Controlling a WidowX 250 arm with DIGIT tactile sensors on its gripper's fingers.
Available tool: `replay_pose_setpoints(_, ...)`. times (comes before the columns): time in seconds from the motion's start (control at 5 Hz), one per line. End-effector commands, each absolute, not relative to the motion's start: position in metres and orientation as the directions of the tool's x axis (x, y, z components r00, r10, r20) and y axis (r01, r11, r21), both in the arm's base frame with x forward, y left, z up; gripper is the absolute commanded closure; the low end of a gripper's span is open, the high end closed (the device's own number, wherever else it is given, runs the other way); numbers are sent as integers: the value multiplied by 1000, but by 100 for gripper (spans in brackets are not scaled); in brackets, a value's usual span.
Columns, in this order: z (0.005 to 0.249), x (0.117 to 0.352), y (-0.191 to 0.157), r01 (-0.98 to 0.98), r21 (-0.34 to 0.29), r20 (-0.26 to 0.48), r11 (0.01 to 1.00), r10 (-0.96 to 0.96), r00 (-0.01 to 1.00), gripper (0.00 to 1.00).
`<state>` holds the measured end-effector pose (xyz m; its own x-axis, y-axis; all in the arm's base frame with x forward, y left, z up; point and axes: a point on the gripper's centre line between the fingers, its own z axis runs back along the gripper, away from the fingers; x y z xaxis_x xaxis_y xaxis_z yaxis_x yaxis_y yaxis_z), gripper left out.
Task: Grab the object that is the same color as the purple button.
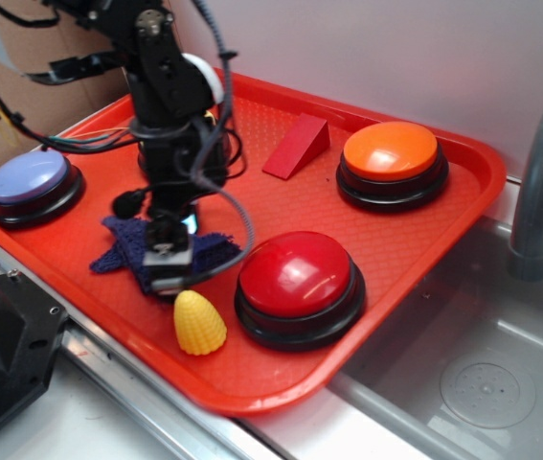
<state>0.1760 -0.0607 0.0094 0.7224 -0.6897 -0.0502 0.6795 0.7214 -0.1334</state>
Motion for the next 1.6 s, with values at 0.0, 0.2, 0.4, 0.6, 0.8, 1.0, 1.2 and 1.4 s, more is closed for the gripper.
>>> replay_pose_setpoints(0.0,-9,161,-56,569,-86,-132,818,-575,807,100)
replay_pose_setpoints(0.2,-5,158,-50,525,-75,-164,848,-530,832,100)
replay_pose_setpoints(0.4,18,155,-42,502,-19,-217,864,-494,842,100)
replay_pose_setpoints(0.6,67,152,-44,350,126,-210,928,-320,924,100)
replay_pose_setpoints(0.8,115,148,-52,276,156,-195,948,-245,950,100)
replay_pose_setpoints(1.0,162,145,-58,138,201,-158,970,-107,982,100)
replay_pose_setpoints(1.2,206,142,-56,24,180,-45,983,-16,999,100)
replay_pose_setpoints(1.4,228,135,-48,-34,161,86,986,20,996,100)
